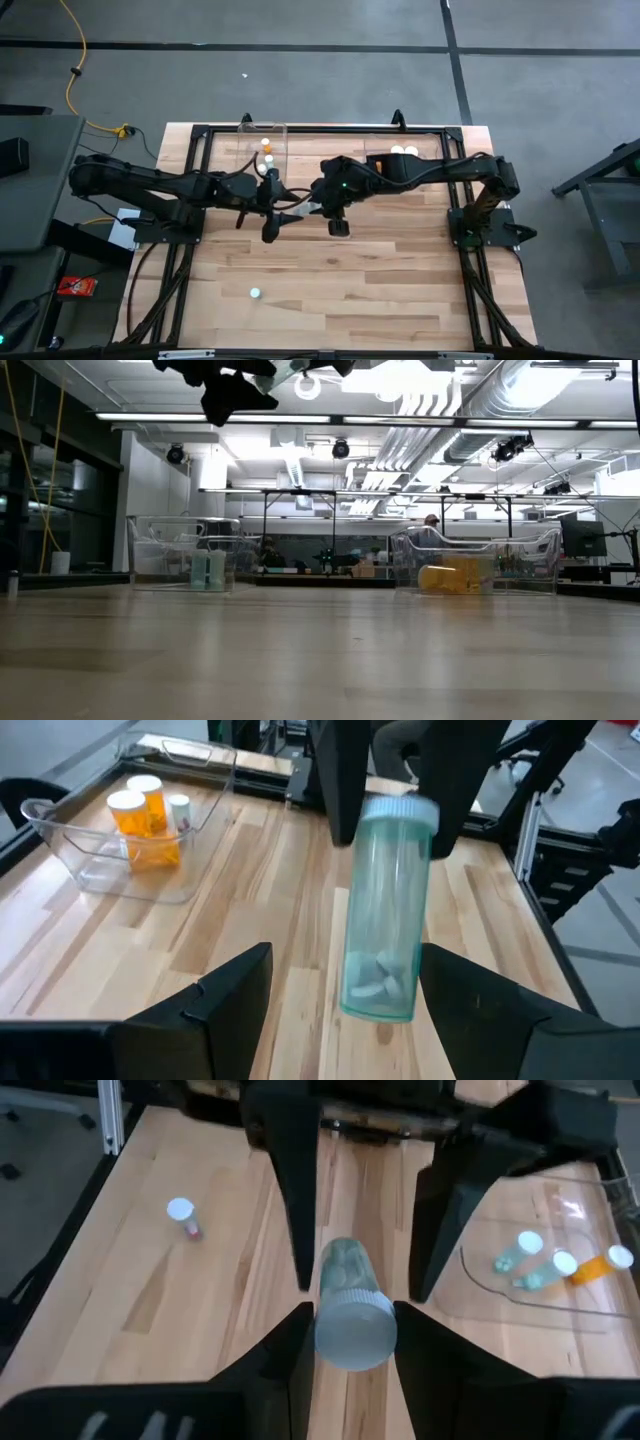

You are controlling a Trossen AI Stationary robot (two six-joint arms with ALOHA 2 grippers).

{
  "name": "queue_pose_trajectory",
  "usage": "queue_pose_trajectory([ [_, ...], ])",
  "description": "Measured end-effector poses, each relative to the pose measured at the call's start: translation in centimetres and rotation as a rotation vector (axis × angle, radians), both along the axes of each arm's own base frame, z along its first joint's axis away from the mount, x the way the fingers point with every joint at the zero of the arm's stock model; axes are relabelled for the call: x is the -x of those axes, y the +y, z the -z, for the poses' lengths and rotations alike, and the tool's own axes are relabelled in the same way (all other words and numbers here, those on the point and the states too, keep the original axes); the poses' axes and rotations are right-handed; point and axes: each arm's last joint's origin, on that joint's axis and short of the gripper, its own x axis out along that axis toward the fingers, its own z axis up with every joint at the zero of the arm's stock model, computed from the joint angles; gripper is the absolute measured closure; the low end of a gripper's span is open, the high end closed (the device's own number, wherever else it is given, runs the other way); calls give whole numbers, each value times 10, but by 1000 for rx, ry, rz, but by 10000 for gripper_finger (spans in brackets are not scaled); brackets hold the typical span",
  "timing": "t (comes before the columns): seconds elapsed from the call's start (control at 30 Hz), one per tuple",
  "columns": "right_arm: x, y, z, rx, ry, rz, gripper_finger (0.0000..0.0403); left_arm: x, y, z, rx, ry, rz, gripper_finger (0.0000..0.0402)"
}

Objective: Pick and place medicine bottles into bin by pill shape (circle, oval)
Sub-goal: Put the blue pill bottle into the left transparent bin

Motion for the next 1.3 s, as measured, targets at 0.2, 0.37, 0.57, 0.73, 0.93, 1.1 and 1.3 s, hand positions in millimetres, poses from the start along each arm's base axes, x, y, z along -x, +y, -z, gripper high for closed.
queue_pose_trajectory([
  [0.2, 0, 0, 0, 12, -2, -2, 302, -3, 0, -1, -19, -23, 9, 164],
  [0.37, 0, 0, 0, 13, -2, -2, 302, -3, 0, -1, -33, -25, 14, 186],
  [0.57, 0, -1, 0, 29, -5, 15, 301, -3, 0, -1, -33, -25, 14, 234],
  [0.73, -1, -1, -1, 30, -21, 18, 292, -3, 0, -1, -33, -24, 14, 271],
  [0.93, -2, -1, -1, 28, -25, 17, 280, -3, 0, -1, -32, -24, 17, 300],
  [1.1, -1, -1, -1, 20, -23, 24, 254, 1, 0, -3, -36, -16, 19, 308],
  [1.3, 2, -6, -9, 48, -12, 25, 194, 11, 0, -8, -49, -2, 19, 307],
])
